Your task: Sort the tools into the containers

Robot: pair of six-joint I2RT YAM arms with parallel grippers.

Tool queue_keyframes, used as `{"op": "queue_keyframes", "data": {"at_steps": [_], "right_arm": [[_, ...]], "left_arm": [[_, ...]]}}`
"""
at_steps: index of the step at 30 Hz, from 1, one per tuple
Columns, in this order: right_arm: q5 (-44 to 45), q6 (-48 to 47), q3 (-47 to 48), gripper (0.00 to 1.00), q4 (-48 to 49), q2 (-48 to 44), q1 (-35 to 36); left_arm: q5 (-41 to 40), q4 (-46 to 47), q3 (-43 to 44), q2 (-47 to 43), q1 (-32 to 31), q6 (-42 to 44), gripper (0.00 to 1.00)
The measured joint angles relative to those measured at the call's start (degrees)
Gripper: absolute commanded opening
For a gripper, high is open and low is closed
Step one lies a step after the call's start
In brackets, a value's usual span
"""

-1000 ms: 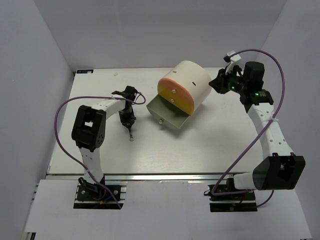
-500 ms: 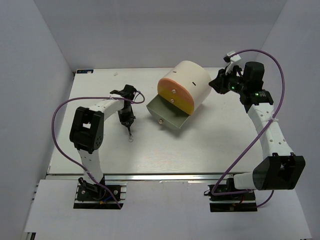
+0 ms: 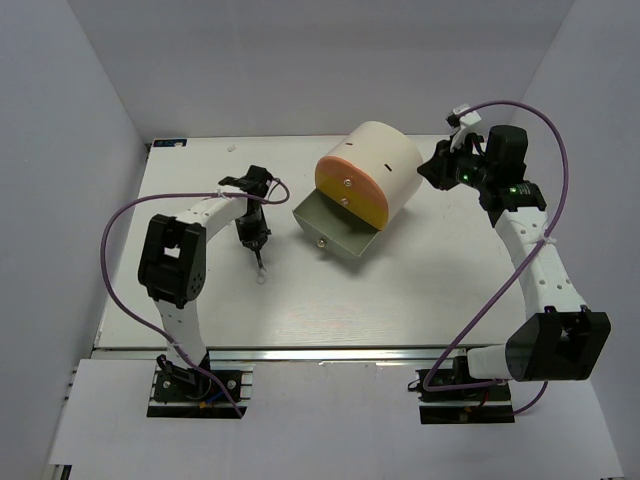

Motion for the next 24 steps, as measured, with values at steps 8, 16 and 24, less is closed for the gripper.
{"op": "queue_keyframes", "data": {"at_steps": [8,16,24], "right_arm": [[0.0,0.02,-0.13,0.23,-0.04,-0.04,0.0],[-0.02,0.02,-0.52,0.23,0.04,-0.04,0.0],[-0.07,0.07,-1.09,0.23,0.24,-0.15,0.0]], "left_arm": [[0.31,-0.24,0.59,-2.97,0.0,-0.44,0.0],[1.79,-1.38,2.03,-4.5,0.0,-1.6,0.0],[4.7,-2.25,2.95,-6.56,0.04,-3.48,0.0]]}}
